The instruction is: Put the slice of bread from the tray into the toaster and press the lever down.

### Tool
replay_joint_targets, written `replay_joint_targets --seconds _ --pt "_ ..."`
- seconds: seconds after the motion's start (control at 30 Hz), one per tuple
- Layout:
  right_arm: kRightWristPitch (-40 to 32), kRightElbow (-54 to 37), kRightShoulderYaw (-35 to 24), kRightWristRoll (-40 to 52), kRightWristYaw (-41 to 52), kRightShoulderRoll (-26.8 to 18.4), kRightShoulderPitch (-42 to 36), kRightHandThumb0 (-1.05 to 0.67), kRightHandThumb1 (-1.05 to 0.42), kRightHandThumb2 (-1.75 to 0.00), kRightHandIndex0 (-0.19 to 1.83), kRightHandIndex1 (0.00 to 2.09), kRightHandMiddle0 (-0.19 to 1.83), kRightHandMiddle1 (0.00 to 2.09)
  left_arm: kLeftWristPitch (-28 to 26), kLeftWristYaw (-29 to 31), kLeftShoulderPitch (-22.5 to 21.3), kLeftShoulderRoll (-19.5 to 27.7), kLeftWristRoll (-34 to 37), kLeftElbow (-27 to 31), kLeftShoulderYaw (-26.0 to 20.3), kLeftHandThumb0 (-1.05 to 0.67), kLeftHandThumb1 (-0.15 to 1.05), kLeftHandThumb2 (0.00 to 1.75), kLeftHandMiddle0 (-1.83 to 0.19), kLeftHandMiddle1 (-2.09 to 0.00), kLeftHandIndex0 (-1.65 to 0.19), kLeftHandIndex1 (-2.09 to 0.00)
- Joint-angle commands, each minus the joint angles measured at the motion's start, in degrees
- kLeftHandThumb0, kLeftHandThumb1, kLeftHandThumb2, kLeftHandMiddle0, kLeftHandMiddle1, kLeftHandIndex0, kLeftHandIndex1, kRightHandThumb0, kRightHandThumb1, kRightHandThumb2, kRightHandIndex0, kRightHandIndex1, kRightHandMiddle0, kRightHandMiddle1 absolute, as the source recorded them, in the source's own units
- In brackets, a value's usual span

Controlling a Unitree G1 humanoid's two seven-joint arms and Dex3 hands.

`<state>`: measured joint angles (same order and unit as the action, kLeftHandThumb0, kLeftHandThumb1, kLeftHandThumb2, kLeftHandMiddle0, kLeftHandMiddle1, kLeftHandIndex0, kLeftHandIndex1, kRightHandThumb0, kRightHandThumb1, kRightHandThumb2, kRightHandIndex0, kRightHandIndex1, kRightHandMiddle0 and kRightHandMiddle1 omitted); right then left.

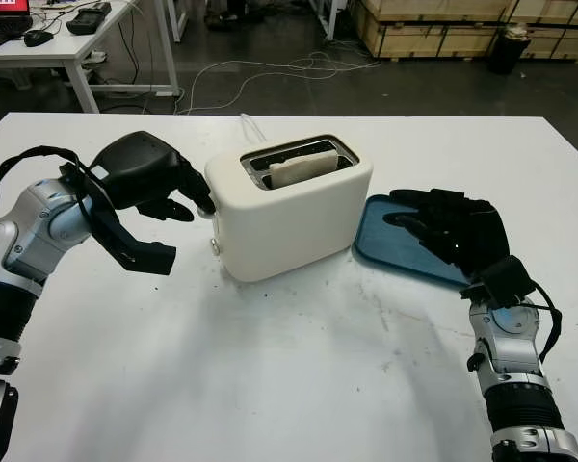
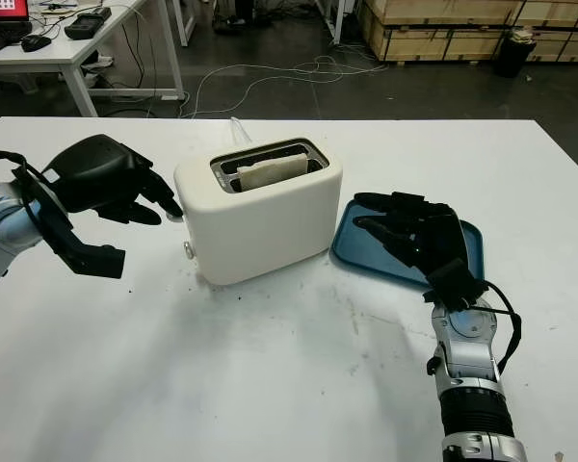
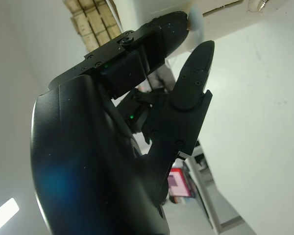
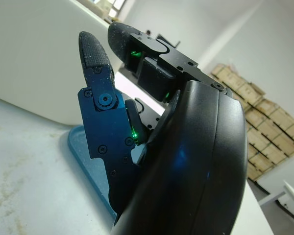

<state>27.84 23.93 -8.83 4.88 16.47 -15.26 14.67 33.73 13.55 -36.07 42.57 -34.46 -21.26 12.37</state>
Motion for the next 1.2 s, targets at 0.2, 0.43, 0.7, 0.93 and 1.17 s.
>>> replay_joint_targets --seconds 0.2,0.43,0.7,0.93,1.17 --pt "1.38 0.44 0.08 -0.44 -0.16 -0.63 0.17 -0.58 -0.91 0.0 1.15 0.11 1.09 0.0 0.59 -1.39 -1.51 -0.95 -1.64 -2.35 1.66 -0.26 0.74 0.0 -0.93 -1.51 -1.32 -0.01" --pt "1.42 0.49 0.06 -0.22 0.25 -0.85 0.15 -0.58 -0.91 0.0 1.14 0.11 1.08 0.0 1.02 -1.77 -2.85 -1.9 -1.84 -4.49 2.21 -0.25 0.74 0.01 -0.9 -1.55 -1.32 0.0" --pt "1.15 0.05 0.35 -0.35 0.21 -0.85 -0.01 -0.57 -0.9 0.0 1.15 0.11 1.09 0.0 0.65 -2.64 -2.85 -1.01 -2.92 -4.54 2.09 -0.26 0.75 0.01 -0.9 -1.57 -1.33 -0.01" --pt "1.55 0.24 0.44 -0.77 0.23 -0.8 -0.04 -0.56 -0.89 0.0 1.17 0.12 1.09 0.0 -0.41 -2.04 -3.17 -0.49 -3.36 -4.54 2.17 -0.26 0.78 0.01 -0.91 -1.44 -1.31 0.0" --pt "0.31 -0.24 0.44 -0.4 0.74 -0.85 -0.25 -0.57 -0.89 0.0 1.14 0.1 1.08 0.0 0.58 -5.5 -2.22 -1.74 -2.54 -6.7 1.7 -0.24 0.76 0.0 -0.92 -1.49 -1.31 0.0"
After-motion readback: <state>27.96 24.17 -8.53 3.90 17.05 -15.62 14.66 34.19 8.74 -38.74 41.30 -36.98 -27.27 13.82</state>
